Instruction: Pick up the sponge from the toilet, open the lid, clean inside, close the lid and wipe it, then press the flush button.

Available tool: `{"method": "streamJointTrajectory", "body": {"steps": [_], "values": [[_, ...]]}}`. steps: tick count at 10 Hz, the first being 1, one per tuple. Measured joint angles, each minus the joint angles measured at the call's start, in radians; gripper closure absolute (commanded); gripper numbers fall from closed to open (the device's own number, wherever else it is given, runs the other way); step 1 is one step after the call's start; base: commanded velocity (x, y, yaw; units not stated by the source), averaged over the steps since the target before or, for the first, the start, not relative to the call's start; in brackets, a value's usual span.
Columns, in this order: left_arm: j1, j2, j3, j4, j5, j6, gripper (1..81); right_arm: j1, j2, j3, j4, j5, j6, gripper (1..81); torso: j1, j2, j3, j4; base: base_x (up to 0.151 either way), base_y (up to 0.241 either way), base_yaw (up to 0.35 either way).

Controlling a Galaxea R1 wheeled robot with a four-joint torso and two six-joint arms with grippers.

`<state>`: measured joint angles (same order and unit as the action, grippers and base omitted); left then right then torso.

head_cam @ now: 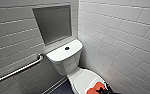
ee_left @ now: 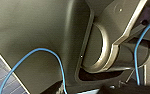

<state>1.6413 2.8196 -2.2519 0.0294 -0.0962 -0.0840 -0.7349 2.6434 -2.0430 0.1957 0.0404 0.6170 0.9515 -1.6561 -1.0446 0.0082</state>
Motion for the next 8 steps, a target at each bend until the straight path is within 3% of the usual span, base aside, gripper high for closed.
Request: {"method": "streamJointTrajectory", "body": {"steps": [4,8], "values": [[-0.052,-0.089,0.179,0.000,-0.002,0.000,1.0,0.002,-0.284,0.295,-0.016,0.004,0.000,81.1,0.000,0.000,0.000,0.000,0.000,0.000,0.000],[-0.138,-0.183,0.306,0.000,0.004,0.000,1.0,-0.209,-0.461,0.404,-0.108,0.024,0.000,81.1,0.000,0.000,0.000,0.000,0.000,0.000,0.000]]}}
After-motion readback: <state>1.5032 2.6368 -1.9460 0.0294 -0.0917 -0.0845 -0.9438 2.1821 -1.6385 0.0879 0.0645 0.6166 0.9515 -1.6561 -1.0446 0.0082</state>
